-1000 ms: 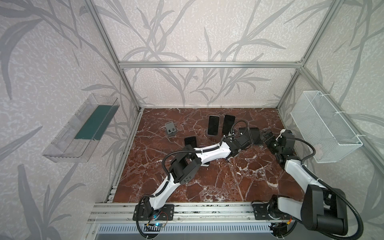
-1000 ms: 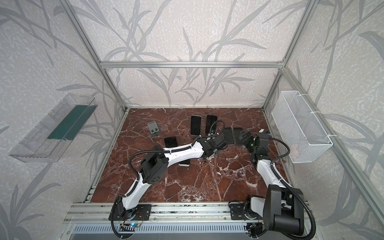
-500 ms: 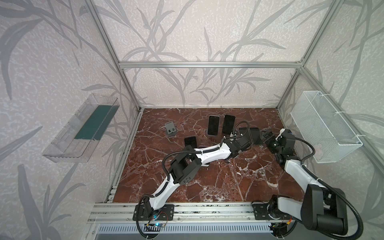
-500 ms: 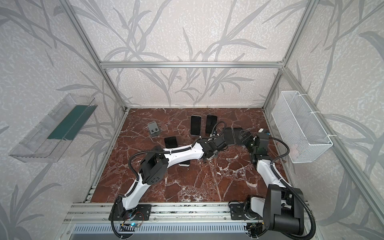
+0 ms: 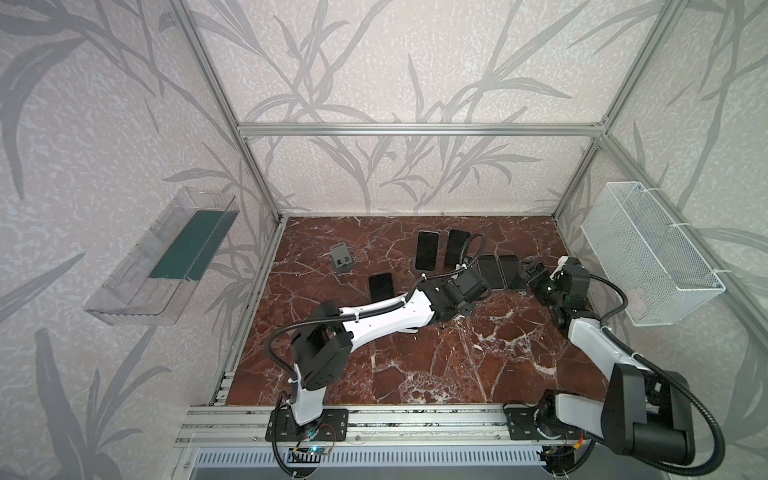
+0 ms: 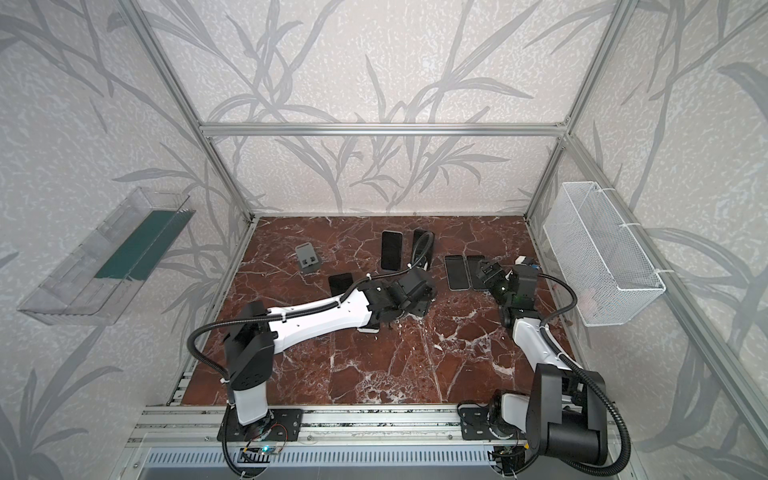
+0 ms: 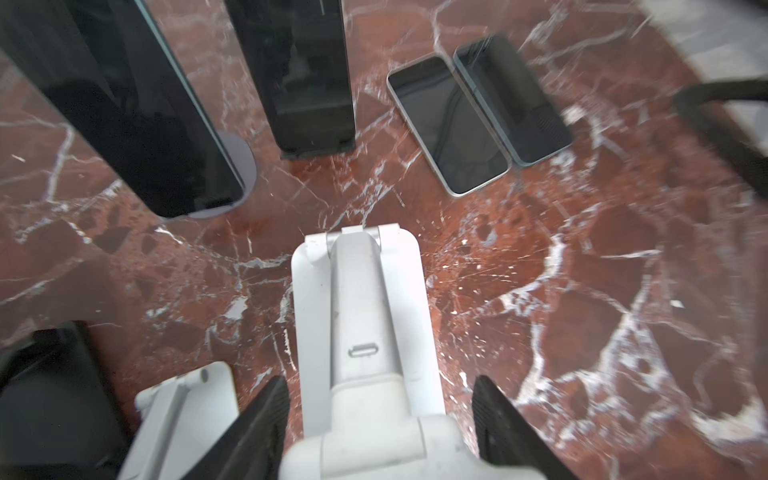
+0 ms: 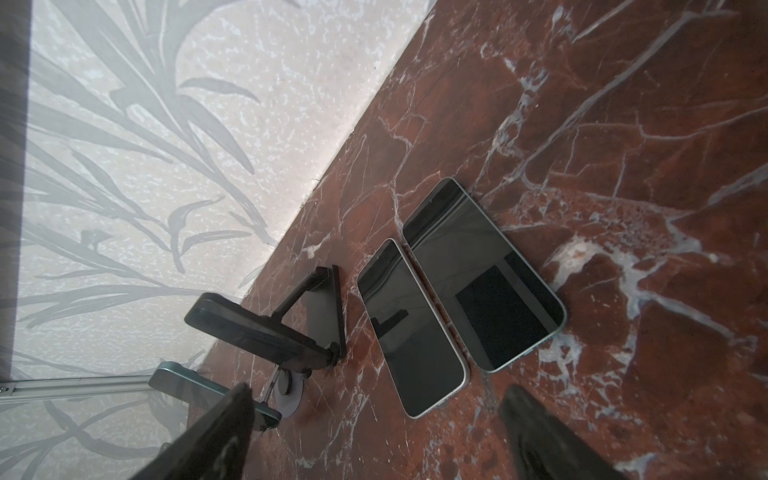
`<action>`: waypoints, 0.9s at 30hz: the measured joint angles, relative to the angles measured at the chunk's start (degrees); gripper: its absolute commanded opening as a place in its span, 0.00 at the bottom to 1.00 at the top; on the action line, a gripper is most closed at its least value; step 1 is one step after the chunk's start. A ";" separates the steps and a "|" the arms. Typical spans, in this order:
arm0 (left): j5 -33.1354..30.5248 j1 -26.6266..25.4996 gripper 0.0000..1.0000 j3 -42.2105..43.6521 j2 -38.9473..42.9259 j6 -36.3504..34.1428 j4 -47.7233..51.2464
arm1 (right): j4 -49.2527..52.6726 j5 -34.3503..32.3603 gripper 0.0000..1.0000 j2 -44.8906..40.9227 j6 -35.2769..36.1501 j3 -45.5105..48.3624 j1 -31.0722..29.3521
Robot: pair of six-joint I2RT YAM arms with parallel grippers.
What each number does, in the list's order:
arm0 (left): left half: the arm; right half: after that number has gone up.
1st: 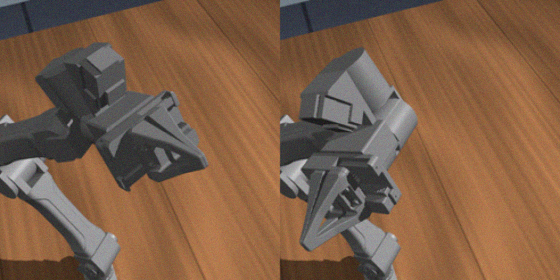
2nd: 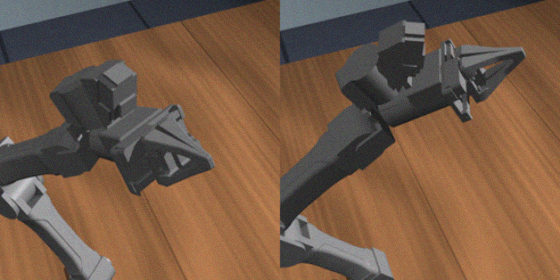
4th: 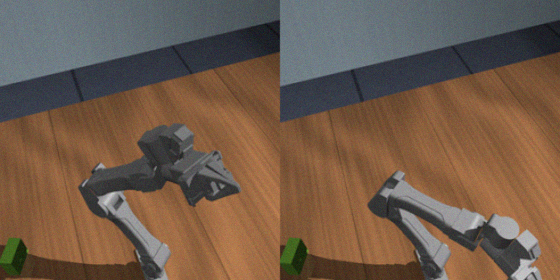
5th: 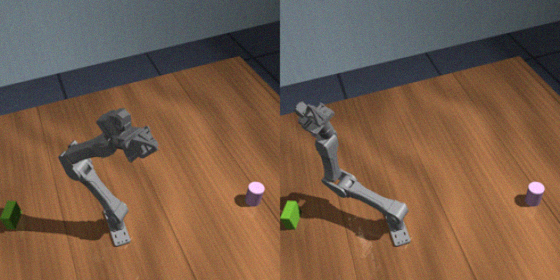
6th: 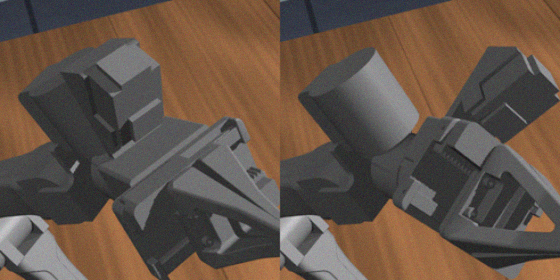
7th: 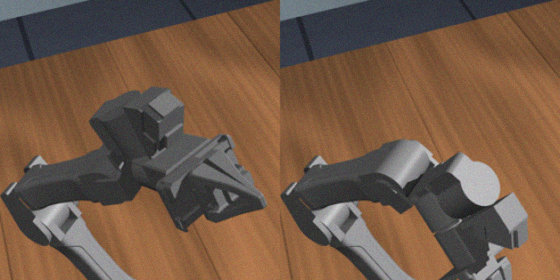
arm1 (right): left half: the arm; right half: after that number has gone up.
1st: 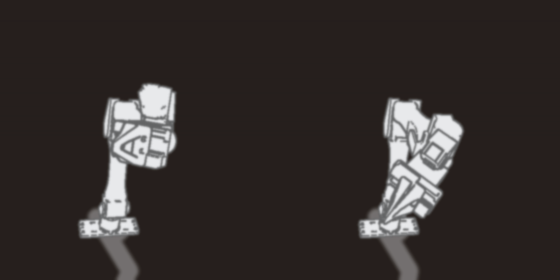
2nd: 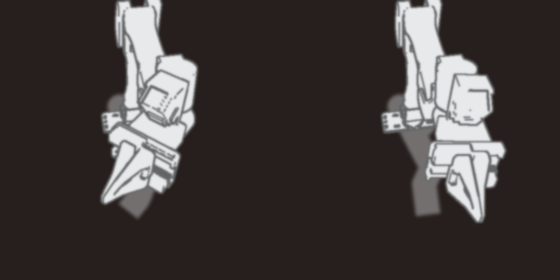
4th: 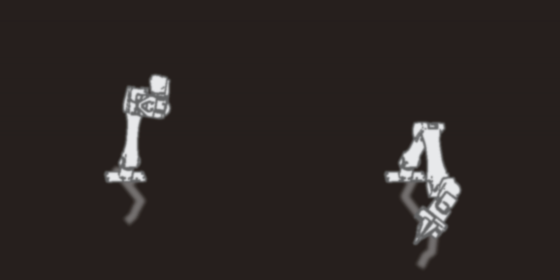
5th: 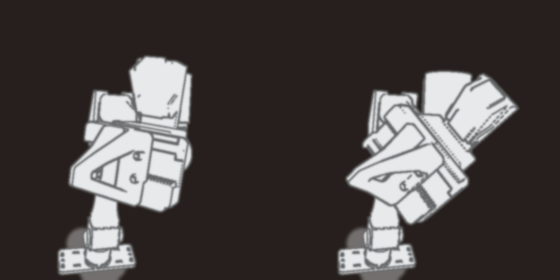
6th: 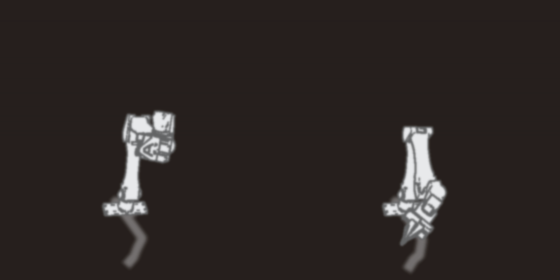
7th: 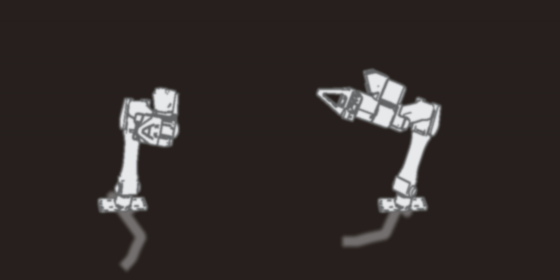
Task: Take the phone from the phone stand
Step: 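Carry the white stand farther from the robot toward the grey stand with the left gripper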
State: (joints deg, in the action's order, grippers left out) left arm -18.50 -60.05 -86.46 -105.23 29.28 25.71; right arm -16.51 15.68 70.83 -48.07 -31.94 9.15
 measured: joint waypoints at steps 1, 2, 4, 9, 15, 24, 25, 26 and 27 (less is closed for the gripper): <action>-0.35 0.00 0.59 0.98 1.99 -0.22 -0.07 | -0.02 0.00 0.92 0.00 0.02 0.00 -0.09; -0.87 0.02 0.59 1.68 3.82 -0.37 0.07 | -0.04 -0.02 0.92 0.00 0.04 0.00 -0.22; -1.57 0.57 0.59 2.01 6.86 -0.70 1.07 | -0.02 -0.02 0.92 0.00 0.07 0.00 -0.44; -4.11 5.62 0.58 2.23 13.84 -1.84 3.87 | -0.09 0.33 0.92 0.50 0.13 0.00 -1.03; -6.71 17.40 0.58 2.95 22.32 -3.13 6.29 | -0.09 1.11 0.92 1.40 0.39 0.00 -1.44; -5.88 41.42 0.59 12.59 25.99 -0.70 6.38 | -0.46 1.36 0.92 2.16 1.11 -0.02 -1.77; -5.55 43.89 0.59 13.27 25.09 -0.24 6.36 | -0.46 1.36 0.92 2.36 1.14 -0.02 -1.77; -5.14 46.07 0.58 13.73 23.96 0.26 6.19 | -0.48 1.33 0.92 2.54 1.14 -0.02 -1.84; -4.74 47.87 0.58 13.97 22.73 0.74 5.84 | -0.46 1.33 0.92 2.64 1.16 -0.02 -1.92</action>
State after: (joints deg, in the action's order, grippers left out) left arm -23.24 -12.19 -72.49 -82.50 30.02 31.55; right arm -16.97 17.02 73.47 -46.92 -31.97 7.22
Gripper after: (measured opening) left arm 0.655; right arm 0.916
